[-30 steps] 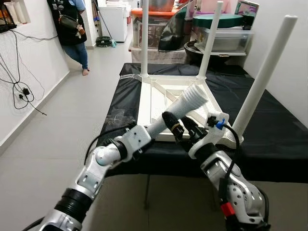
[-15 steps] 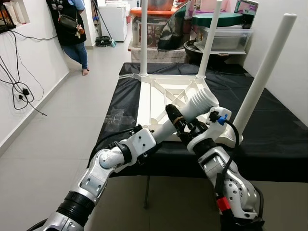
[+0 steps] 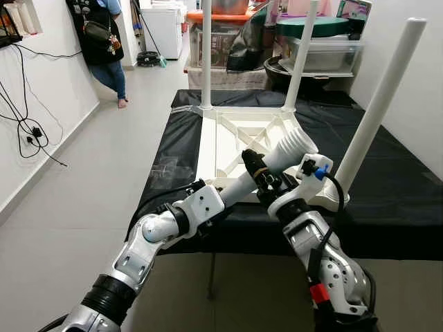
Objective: Building children table
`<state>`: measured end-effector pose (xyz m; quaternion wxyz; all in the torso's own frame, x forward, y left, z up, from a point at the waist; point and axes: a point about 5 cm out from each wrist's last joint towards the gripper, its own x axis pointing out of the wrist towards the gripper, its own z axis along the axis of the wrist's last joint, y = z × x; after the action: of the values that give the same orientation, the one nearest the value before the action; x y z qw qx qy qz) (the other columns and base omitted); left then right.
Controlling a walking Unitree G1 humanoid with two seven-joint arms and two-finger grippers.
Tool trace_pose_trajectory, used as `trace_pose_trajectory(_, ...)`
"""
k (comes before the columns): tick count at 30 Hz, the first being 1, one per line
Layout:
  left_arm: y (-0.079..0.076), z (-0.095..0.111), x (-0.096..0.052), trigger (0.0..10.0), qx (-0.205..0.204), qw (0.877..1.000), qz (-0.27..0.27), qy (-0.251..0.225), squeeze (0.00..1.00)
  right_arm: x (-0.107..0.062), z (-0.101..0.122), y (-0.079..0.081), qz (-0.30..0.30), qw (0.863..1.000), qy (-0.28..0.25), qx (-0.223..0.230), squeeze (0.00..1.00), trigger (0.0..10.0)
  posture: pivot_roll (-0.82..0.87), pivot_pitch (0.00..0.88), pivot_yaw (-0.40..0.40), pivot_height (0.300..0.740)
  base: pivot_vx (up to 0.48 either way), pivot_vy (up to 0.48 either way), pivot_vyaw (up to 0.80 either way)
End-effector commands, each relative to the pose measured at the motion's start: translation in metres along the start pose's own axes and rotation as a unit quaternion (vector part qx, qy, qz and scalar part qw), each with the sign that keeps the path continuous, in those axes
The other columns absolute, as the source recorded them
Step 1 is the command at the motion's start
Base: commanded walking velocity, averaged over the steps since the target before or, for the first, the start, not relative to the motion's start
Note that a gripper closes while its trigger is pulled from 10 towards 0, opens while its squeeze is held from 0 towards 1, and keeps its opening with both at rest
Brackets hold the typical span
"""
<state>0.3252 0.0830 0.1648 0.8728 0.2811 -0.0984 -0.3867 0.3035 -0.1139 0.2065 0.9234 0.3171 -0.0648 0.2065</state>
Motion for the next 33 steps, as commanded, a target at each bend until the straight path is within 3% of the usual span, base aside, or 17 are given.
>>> trace_pose_trajectory(1,0.003,0.002,0.0,10.0,0.005,1.0,0.01,-0.009,0.57,0.0,0.0,-0.004,-0.012,1.0,-0.003,0.004,0.0,0.0,0.04,0.0,-0.043,0.74,0.0,0.0,0.0)
trace_pose_trajectory(2,0.003,0.002,0.0,10.0,0.005,1.0,0.01,-0.009,0.57,0.0,0.0,-0.004,-0.012,1.0,-0.003,0.004,0.0,0.0,0.04,0.0,-0.043,0.74,0.0,0.0,0.0)
trace_pose_trajectory(3,0.003,0.002,-0.001,10.0,-0.001,1.0,0.008,-0.015,1.0,-0.001,0.0,-0.005,-0.013,1.0,-0.004,0.004,0.0,0.0,0.04,0.0,-0.042,0.74,0.0,0.0,0.0)
trace_pose_trajectory(13,0.006,0.005,-0.007,10.0,-0.028,0.999,0.013,-0.036,1.0,-0.002,0.009,-0.017,-0.041,0.999,-0.021,-0.002,0.0,0.0,0.04,0.0,-0.043,0.74,0.0,0.0,0.0)
trace_pose_trajectory(18,0.009,0.012,-0.015,10.0,-0.061,0.996,0.026,-0.056,1.0,0.001,0.032,-0.04,-0.095,0.994,-0.059,-0.003,0.0,0.0,0.05,0.0,-0.05,0.74,0.0,0.0,0.0)
trace_pose_trajectory(20,0.005,0.019,-0.021,10.0,-0.103,0.991,0.026,-0.078,1.0,0.004,0.054,-0.059,-0.14,0.984,-0.099,0.035,0.0,0.0,0.05,0.0,-0.053,0.74,0.0,0.0,0.0)
trace_pose_trajectory(21,0.005,0.019,-0.021,10.0,-0.103,0.991,0.026,-0.078,1.0,0.004,0.054,-0.059,-0.14,0.984,-0.099,0.035,0.0,0.0,0.05,0.0,-0.053,0.74,0.0,0.0,0.0)
trace_pose_trajectory(22,0.002,0.022,-0.023,10.0,-0.122,0.988,0.026,-0.088,0.0,0.005,0.06,-0.064,-0.152,0.98,-0.112,0.056,0.0,0.0,0.05,0.0,-0.054,0.74,0.0,0.0,0.0)
trace_pose_trajectory(26,-0.003,0.027,-0.026,10.0,-0.159,0.981,0.031,-0.107,0.0,0.006,0.066,-0.074,-0.174,0.972,-0.124,0.101,0.0,0.0,0.06,0.0,-0.06,0.74,0.0,0.0,0.0)
trace_pose_trajectory(28,-0.003,0.027,-0.026,10.0,-0.159,0.981,0.031,-0.107,0.0,0.006,0.066,-0.074,-0.174,0.972,-0.124,0.101,0.0,0.0,0.06,0.0,-0.06,0.74,0.0,0.0,0.0)
trace_pose_trajectory(31,-0.014,0.026,-0.031,10.0,-0.185,0.976,0.031,-0.106,0.0,0.007,0.064,-0.093,-0.199,0.968,-0.071,0.138,0.0,0.0,0.07,0.0,-0.065,0.74,0.0,0.0,0.0)
trace_pose_trajectory(33,-0.016,0.025,-0.031,10.0,-0.186,0.977,0.03,-0.104,0.0,0.007,0.063,-0.096,-0.201,0.968,-0.061,0.139,0.0,0.0,0.07,0.0,-0.065,0.74,0.0,0.0,0.0)
